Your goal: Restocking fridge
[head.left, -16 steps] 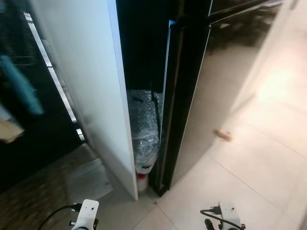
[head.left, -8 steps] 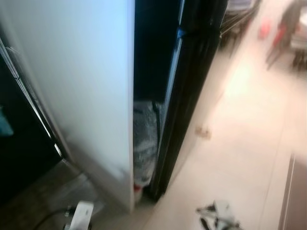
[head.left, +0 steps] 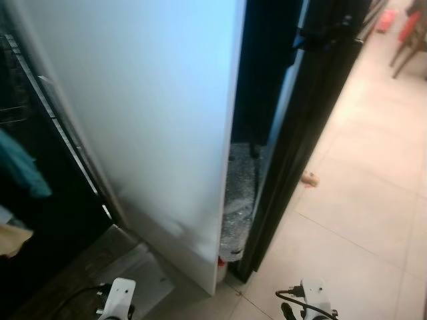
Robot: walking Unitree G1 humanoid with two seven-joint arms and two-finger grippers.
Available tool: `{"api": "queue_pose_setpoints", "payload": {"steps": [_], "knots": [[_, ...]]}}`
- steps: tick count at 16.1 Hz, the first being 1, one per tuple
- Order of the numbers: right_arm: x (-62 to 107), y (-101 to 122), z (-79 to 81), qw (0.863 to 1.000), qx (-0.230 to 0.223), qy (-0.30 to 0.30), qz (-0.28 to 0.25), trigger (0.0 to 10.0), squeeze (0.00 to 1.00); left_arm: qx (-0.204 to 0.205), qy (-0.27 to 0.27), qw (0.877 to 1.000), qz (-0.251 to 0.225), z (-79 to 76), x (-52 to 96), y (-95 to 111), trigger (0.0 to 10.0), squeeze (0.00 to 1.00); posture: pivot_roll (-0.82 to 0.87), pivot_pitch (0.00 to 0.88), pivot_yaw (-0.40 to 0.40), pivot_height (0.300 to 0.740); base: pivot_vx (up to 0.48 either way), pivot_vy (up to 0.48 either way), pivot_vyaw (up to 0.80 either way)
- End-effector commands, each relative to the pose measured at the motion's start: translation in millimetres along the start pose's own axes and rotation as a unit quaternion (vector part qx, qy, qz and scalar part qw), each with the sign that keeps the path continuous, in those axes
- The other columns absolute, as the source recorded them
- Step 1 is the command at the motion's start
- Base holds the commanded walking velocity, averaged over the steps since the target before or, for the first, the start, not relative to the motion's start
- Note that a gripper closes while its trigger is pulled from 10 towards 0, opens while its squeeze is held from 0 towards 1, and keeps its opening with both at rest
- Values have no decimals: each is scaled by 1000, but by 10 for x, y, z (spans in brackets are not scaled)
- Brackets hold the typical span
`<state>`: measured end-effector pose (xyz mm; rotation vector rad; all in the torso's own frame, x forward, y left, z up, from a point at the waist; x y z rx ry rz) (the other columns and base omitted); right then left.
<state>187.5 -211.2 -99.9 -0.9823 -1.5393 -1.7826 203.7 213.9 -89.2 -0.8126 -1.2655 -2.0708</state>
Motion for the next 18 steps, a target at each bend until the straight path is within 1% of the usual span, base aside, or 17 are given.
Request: {"api": "queue_pose_setpoints", "payload": {"steps": [1, 10, 11, 12, 13, 15, 18], "knots": [[7, 3, -53, 1000, -5, -8, -1, 10000, 0, 2, -2, 1000, -6, -5, -5, 33, 10000, 0, -27, 0, -9, 740, 0, 0, 0], [9, 21, -61, 1000, -15, -17, -14, 10000, 0, 7, -5, 1000, 1, 7, -1, -3, 10000, 0, -32, 0, -9, 740, 0, 0, 0], [16, 51, -71, 998, -30, -27, -37, 10000, 0, 8, -3, 1000, 2, 14, 1, -16, 10000, 0, -33, 0, -11, 740, 0, 0, 0], [29, 101, -78, 995, -50, -35, -73, 10000, 0, 11, -1, 1000, 3, 26, 5, -31, 10000, 0, -38, 0, -10, 740, 0, 0, 0], [40, 138, -67, 993, -64, -31, -97, 10000, 0, 12, 1, 1000, 4, 38, 7, -44, 10000, 0, -49, 0, -9, 740, 0, 0, 0], [52, 186, -55, 991, -61, -25, -121, 10000, 0, 12, 3, 1000, 6, 55, 10, -59, 10000, 0, -63, 0, -8, 740, 0, 0, 0], [77, 235, -56, 984, -84, -26, -155, 10000, 0, 16, 9, 1000, 4, 95, 10, -62, 10000, 0, -67, 0, -11, 740, 0, 0, 0]]}}
Point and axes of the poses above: a point about 5 cm out from each wrist's last joint towards the gripper, its own x axis pointing back from the gripper into the wrist, its own y axis along the axis of the wrist's last joint, z = x × y, the point moved 2 cm from there along -x, pointing out of the wrist towards the gripper, and after that the axes turned 11 degrees about -x, right-handed, at the moved point
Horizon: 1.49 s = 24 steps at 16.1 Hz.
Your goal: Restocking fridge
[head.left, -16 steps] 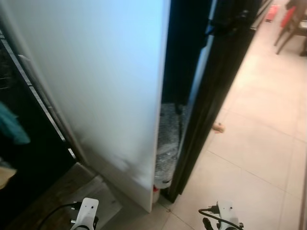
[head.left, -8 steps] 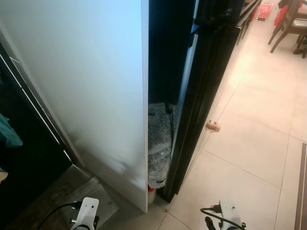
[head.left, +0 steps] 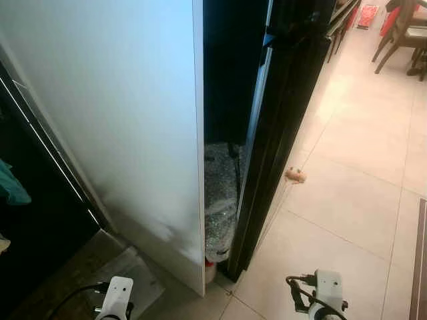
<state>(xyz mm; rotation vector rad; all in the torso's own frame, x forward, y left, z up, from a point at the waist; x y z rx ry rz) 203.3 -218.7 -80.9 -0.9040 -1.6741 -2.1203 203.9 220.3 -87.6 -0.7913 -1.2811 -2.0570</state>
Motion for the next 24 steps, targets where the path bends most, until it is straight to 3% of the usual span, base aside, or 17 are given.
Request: {"api": "queue_pose_setpoints", "payload": {"steps": [1, 5, 7, 10, 11, 12, 14, 18, 19, 21, 24], "knots": [[18, 11, -17, 1000, -13, -4, -17, 10000, 0, 8, 7, 1000, 4, 49, 12, -58, 10000, 0, -74, 0, -13, 740, 0, 0, 0], [44, 94, 5, 998, -21, 12, -65, 10000, 0, 13, 10, 1000, 10, 62, 28, -116, 10000, 0, -86, 0, -19, 740, 0, 0, 0], [49, 130, 21, 997, 0, 23, -79, 10000, 0, 15, 11, 1000, 11, 56, 29, -121, 10000, 0, -92, 0, -23, 740, 0, 0, 0], [52, 138, 25, 996, -3, 27, -83, 10000, 0, 16, 11, 1000, 11, 54, 29, -120, 10000, 0, -92, 0, -23, 740, 0, 0, 0], [31, 946, 396, 966, 29, 69, -248, 10000, 0, 16, 11, 1000, 9, 54, 27, -111, 10000, 0, -93, 0, -27, 740, 0, 0, 0], [149, 1361, 607, 937, 32, 94, -336, 10000, 0, 17, 12, 1000, 9, 57, 24, -102, 10000, 0, -93, 0, -29, 740, 0, 0, 0], [193, 1493, 647, 928, 22, 98, -358, 10000, 0, 21, 15, 1000, 8, 63, 23, -97, 10000, 0, -94, 0, -30, 740, 0, 0, 0], [260, 1479, 651, 935, 16, 99, -341, 10000, 0, 25, 18, 999, 10, 67, 28, -117, 10000, 0, -93, 0, -31, 740, 0, 0, 0], [265, 1420, 670, 939, 25, 111, -324, 10000, 0, 25, 18, 999, 11, 65, 32, -130, 10000, 0, -93, 0, -31, 740, 0, 0, 0], [287, 1202, 795, 943, 50, 190, -269, 10000, 0, 25, 19, 999, 13, 65, 36, -144, 10000, 0, -97, 0, -27, 740, 0, 0, 0], [297, 1176, 821, 944, 51, 215, -246, 10000, 0, 26, 22, 999, 13, 93, 31, -135, 10000, 0, -99, 0, -29, 740, 0, 0, 0]]}}
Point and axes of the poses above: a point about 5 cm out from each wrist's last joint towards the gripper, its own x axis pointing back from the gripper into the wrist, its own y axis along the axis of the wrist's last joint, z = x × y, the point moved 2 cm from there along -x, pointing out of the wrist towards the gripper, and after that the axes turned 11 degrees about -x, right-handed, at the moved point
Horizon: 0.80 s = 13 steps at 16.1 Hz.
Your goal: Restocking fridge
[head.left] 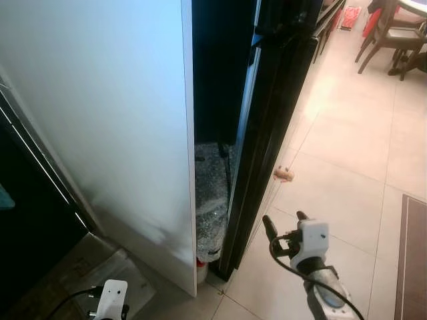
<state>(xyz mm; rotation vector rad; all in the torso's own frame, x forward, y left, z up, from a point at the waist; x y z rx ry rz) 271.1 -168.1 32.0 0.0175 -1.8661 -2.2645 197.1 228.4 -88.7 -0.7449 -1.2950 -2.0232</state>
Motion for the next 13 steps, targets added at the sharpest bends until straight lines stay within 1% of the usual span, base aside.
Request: {"api": "queue_pose_setpoints", "payload": {"steps": [1, 3, 4, 5, 6, 7, 9, 11, 12, 13], "knots": [[-53, 100, -19, 1000, 2, 9, -14, 10000, 0, 7, 8, 1000, 8, 41, 4, -38, 10000, 0, -100, 0, -28, 740, 0, 0, 0], [-146, 150, -32, 1000, 2, 11, -18, 10000, 0, 7, 8, 1000, 7, 40, 1, -28, 10000, 0, -103, 0, -28, 740, 0, 0, 0], [-292, 239, -15, 999, -11, 11, -30, 10000, 0, 8, 8, 1000, 6, 32, -1, -18, 10000, 0, -100, 0, -27, 740, 0, 0, 0], [-306, 251, -7, 999, -13, 13, -31, 10000, 0, 8, 7, 1000, 6, 29, 0, -18, 10000, 0, -100, 0, -27, 740, 0, 0, 0], [-331, 269, 5, 999, -9, 16, -30, 10000, 396, 8, 7, 1000, 6, 25, 0, -17, 10000, 0, -99, 0, -28, 740, 0, 0, 0], [-380, 311, 47, 999, -10, 28, -34, 10000, 1000, 8, 6, 1000, 6, 14, 2, -21, 10000, 0, -96, 0, -30, 740, 0, 0, 0], [-446, 351, 82, 999, -11, 38, -38, 10000, 1000, 9, 6, 1000, 7, 5, 5, -32, 10000, 0, -97, 0, -33, 740, 0, 0, 0], [-461, 327, 119, 998, -7, 51, -31, 10000, 1000, 9, 6, 1000, 8, 2, 7, -38, 10000, 0, -98, 0, -33, 740, 0, 0, 0], [-462, 313, 164, 997, -7, 64, -29, 10000, 1000, 10, 6, 1000, 8, 1, 7, -39, 10000, 0, -98, 0, -33, 740, 0, 0, 0], [-468, 316, 169, 998, -2, 63, -29, 10000, 1000, 10, 6, 1000, 8, 2, 7, -39, 10000, 0, -98, 0, -33, 740, 0, 0, 0]]}}
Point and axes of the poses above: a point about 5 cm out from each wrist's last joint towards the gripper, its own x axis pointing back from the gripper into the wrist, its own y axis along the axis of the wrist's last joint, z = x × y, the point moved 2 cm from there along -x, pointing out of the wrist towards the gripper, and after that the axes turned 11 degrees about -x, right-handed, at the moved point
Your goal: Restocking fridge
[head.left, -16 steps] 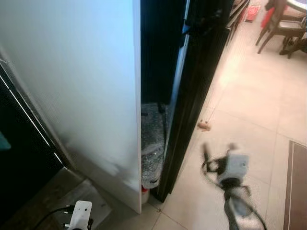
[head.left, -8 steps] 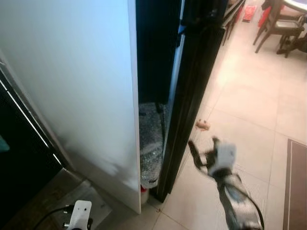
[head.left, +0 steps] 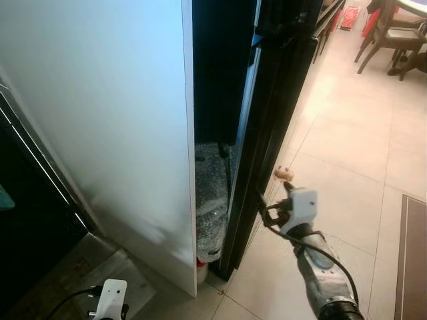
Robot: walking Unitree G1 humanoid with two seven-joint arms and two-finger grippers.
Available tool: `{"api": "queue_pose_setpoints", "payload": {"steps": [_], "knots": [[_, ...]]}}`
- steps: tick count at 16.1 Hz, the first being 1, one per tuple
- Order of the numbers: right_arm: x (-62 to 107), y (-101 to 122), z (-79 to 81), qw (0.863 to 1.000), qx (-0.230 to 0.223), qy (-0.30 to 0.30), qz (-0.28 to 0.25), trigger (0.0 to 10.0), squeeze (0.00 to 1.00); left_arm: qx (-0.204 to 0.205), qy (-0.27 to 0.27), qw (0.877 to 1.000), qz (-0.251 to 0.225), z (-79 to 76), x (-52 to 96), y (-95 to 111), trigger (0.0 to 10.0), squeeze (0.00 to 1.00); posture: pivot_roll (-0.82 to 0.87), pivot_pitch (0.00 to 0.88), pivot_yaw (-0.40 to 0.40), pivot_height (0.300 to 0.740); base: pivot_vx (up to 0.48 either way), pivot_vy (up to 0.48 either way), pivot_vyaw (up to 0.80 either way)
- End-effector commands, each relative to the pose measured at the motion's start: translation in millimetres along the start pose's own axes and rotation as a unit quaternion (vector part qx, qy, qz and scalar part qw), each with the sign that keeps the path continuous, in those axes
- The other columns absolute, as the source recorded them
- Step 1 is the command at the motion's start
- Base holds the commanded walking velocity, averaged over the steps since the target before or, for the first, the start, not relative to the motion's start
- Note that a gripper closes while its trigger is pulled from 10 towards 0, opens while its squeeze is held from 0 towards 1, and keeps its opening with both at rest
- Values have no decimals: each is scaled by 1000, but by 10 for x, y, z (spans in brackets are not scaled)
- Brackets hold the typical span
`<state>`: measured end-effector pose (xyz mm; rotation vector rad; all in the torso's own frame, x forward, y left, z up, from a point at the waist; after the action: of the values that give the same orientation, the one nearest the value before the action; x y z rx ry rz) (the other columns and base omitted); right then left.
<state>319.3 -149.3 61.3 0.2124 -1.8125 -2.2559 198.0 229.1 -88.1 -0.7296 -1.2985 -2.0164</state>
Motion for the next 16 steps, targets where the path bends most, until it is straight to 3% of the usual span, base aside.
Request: {"api": "queue_pose_setpoints", "payload": {"steps": [1, 3, 4, 11, 16], "knots": [[-28, 19, -8, 1000, 8, -3, -3, 10000, 1000, 4, 2, 1000, 7, -5, 9, -43, 10000, 0, -98, 0, -33, 740, 0, 0, 0], [-95, 67, -27, 1000, 18, -11, -7, 10000, 1000, 4, 1, 1000, 7, -8, 7, -34, 10000, 0, -101, 0, -32, 740, 0, 0, 0], [-133, 81, -38, 1000, 25, -14, -6, 10000, 0, 4, 1, 1000, 7, -12, 6, -30, 10000, 0, -98, 0, -33, 740, 0, 0, 0], [-287, 172, -13, 1000, 25, 4, -6, 10000, 0, 6, 1, 1000, 4, -10, -4, 4, 10000, 0, -92, 0, -33, 740, 0, 0, 0], [-278, 146, -49, 999, 35, -9, -3, 10000, 0, 7, 0, 1000, 6, -29, 2, -14, 10000, 0, -90, 0, -35, 740, 0, 0, 0]]}}
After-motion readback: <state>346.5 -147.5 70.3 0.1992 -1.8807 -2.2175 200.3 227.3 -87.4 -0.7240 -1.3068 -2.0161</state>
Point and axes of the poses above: a point about 5 cm out from each wrist's last joint towards the gripper, its own x axis pointing back from the gripper into the wrist, its own y axis along the axis of the wrist's last joint, z = x × y, the point moved 2 cm from there along -x, pointing out of the wrist towards the gripper, and after that the axes turned 11 degrees about -x, right-handed, at the moved point
